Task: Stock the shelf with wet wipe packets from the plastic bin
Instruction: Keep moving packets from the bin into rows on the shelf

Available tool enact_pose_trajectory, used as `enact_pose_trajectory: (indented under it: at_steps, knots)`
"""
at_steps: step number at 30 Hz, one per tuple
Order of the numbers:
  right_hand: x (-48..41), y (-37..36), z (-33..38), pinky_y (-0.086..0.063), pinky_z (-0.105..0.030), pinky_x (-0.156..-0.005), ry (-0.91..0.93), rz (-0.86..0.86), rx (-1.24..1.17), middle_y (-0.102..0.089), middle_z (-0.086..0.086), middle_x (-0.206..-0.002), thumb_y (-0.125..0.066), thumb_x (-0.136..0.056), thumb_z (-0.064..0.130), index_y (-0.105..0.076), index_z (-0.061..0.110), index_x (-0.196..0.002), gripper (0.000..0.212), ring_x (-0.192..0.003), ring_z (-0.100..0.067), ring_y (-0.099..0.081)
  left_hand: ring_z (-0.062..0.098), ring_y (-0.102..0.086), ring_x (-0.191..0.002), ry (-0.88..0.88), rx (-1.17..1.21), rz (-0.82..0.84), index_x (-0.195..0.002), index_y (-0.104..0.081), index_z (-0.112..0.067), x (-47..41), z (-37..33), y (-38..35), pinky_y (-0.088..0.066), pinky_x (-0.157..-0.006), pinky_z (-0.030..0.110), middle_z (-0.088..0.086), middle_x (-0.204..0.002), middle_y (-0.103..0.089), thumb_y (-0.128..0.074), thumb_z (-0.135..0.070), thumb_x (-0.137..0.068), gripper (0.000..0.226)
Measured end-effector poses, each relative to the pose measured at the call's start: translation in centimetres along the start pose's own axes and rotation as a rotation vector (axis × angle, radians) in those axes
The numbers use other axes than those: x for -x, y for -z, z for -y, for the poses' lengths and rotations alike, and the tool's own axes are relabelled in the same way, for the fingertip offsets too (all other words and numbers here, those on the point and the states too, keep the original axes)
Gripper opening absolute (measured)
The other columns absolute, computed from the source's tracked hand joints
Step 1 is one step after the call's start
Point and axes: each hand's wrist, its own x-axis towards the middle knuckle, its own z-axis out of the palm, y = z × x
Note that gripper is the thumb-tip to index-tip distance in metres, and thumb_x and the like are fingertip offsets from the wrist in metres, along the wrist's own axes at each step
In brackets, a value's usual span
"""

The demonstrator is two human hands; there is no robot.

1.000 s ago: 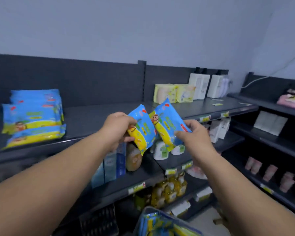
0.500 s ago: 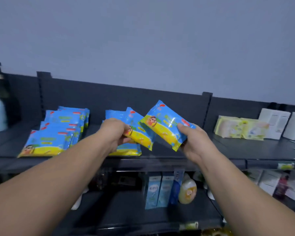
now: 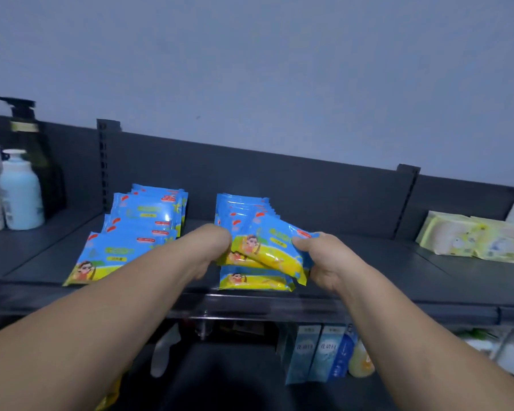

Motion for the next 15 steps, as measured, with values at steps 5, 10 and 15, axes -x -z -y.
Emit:
enact_pose_trajectory:
  at_steps: [5, 10, 15]
  knots:
    - [-1.5, -1.2, -1.9, -0.049, -0.044, -0.084, -0.071, -0.021, 0.156, -0.057, -0.018, -0.093, -0.063, -0.084, 0.001, -0.049, 0.009, -0.09, 0.017, -0.082, -0.026, -0.05, 0.029, -0.052, -0.094, 0.121, -0.101, 0.148, -0.101, -0.051, -0.008, -1.6, 1.6, -0.7, -0.044, -0.078, 0.035, 0.013, -0.104, -0.05, -0.048, -0.012, -0.095, 0.008]
    - [-2.0, -1.4, -2.0, -0.05, -0.05, -0.087, -0.032, -0.002, 0.131, -0.064, -0.019, -0.096, -0.064, -0.086, 0.001, -0.05, 0.009, -0.095, 0.018, -0.084, -0.029, -0.058, 0.024, -0.057, -0.083, 0.159, 0.045, 0.201, -0.098, -0.059, -0.006, -3.3, 2.1, -0.1, -0.048, -0.066, 0.03, 0.012, -0.099, -0.064, -0.071, -0.005, -0.081, 0.021]
    - [-2.0, -1.0, -1.8, -0.056, -0.044, -0.077, 0.102, 0.047, 0.087, -0.07, -0.011, -0.096, -0.062, -0.089, -0.001, -0.053, 0.013, -0.093, 0.016, -0.086, -0.028, -0.069, 0.031, -0.066, -0.091, 0.002, 0.175, 0.125, -0.089, -0.059, -0.007, -4.0, 1.7, 0.2, -0.056, -0.082, 0.039, 0.014, -0.096, -0.07, -0.079, 0.008, -0.063, 0.036]
